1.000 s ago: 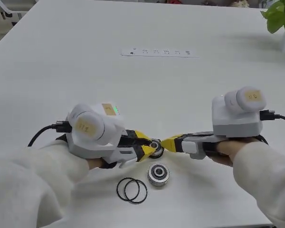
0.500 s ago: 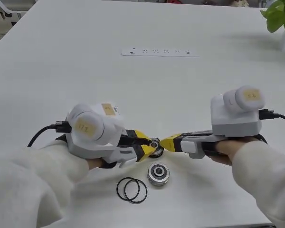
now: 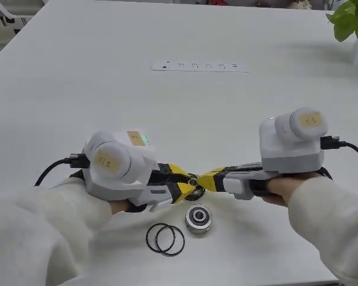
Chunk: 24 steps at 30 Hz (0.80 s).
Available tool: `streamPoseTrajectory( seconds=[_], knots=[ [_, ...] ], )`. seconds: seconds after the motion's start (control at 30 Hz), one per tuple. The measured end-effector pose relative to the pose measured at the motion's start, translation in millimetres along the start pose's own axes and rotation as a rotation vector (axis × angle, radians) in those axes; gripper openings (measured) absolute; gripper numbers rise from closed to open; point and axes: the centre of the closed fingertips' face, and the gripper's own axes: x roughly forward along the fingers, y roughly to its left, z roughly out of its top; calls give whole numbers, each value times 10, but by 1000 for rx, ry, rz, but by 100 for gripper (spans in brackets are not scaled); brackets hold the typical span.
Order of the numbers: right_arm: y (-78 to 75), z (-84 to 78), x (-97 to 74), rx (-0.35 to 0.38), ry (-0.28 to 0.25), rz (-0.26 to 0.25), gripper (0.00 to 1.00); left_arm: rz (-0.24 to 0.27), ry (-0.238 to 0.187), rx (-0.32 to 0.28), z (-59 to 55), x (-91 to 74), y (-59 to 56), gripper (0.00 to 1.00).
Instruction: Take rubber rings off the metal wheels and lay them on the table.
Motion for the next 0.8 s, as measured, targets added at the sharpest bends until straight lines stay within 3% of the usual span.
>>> streamPoseTrajectory(
  seconds=[0.2, 0.27, 0.53, 0.8],
  knots=[
    [-31, 16, -13, -9, -4, -16, 0, 4, 7, -28, 9, 1, 5, 12],
    [-31, 16, -13, -16, -3, -23, 0, 1, 34, -15, 11, 4, 4, 12],
    [-17, 21, -18, -17, -5, -22, 0, 2, 78, -1, -27, -49, 28, 16],
    [-10, 67, -44, 7, -27, -19, 0, -2, 61, 30, 84, -215, 51, 28]
  ],
)
